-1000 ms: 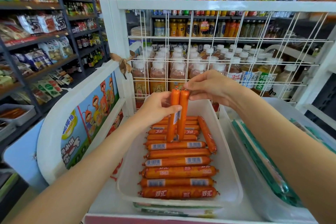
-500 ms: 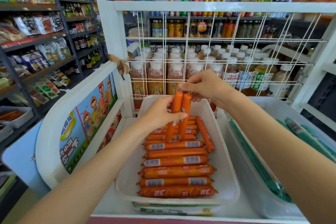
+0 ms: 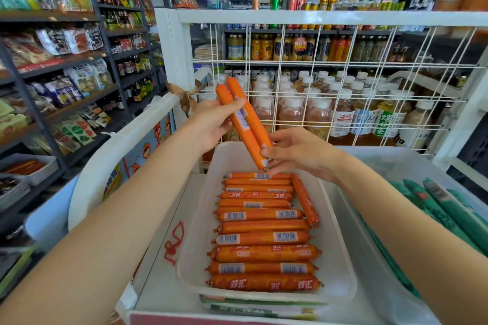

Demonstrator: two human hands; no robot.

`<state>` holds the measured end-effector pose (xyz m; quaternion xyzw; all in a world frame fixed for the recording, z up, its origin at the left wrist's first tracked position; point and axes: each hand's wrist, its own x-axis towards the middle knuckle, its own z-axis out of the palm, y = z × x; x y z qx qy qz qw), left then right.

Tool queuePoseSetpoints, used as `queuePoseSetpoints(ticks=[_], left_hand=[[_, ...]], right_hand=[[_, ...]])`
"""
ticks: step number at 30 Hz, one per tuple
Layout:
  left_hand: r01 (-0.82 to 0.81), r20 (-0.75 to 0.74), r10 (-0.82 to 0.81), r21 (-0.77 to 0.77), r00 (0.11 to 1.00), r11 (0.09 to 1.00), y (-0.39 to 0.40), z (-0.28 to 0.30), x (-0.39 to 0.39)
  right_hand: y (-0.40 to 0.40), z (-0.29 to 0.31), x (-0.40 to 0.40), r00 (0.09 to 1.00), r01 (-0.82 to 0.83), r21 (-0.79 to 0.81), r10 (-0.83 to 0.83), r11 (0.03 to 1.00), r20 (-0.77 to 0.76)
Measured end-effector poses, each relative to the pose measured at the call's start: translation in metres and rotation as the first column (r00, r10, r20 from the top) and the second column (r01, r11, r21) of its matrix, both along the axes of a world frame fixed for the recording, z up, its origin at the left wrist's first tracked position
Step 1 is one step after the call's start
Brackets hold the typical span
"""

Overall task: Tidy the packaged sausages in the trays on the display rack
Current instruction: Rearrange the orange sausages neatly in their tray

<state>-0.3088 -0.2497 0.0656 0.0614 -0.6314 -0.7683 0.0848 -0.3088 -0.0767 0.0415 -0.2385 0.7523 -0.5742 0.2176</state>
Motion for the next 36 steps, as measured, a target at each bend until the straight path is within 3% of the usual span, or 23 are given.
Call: queuePoseSetpoints(ticks=[2, 4, 7, 12, 16, 19, 29, 36], left_hand=[[0.001, -0.023, 0.0, 0.034, 1.0, 0.999, 0.002, 0.0, 0.001], [0.08, -0.02, -0.082, -0.09, 0.996, 0.993, 0.006, -0.008, 0.004], [0.143, 0.019, -0.143, -0.264, 0.989, 0.954, 0.017, -0.023, 0.012], [0.16, 0.048, -0.158, -0.03, 0.986, 0.987, 0.008, -0.007, 0.008], [0.184, 0.098, -0.181, -0.016, 0.979, 0.983, 0.001, 0.004, 0.008], [0.174, 0.102, -0.171, -0.024, 0.98, 0.984, -0.001, 0.004, 0.008], [0.212, 0.067, -0.208, -0.055, 0.976, 0.976, 0.003, 0.009, 0.014], [0.206, 0.068, -0.203, -0.041, 0.977, 0.978, 0.003, 0.01, 0.017]], right_hand=[[-0.004, 0.001, 0.001, 0.997, 0.048, -0.09, -0.042, 0.995, 0.067], [-0.007, 0.002, 0.001, 0.994, 0.079, -0.149, -0.067, 0.986, 0.081], [-0.01, 0.004, -0.002, 0.995, 0.095, -0.108, -0.097, 0.99, -0.017], [-0.003, 0.016, -0.003, 0.971, 0.125, -0.093, -0.141, 0.988, -0.194], [0.006, 0.029, -0.001, 0.866, 0.113, 0.03, -0.084, 0.993, -0.492], [0.004, 0.027, 0.002, 0.795, 0.141, 0.08, -0.065, 0.987, -0.604], [0.003, 0.017, 0.001, 0.673, 0.163, -0.045, -0.144, 0.986, -0.725], [0.003, 0.017, 0.008, 0.649, 0.139, 0.038, -0.062, 0.989, -0.759]])
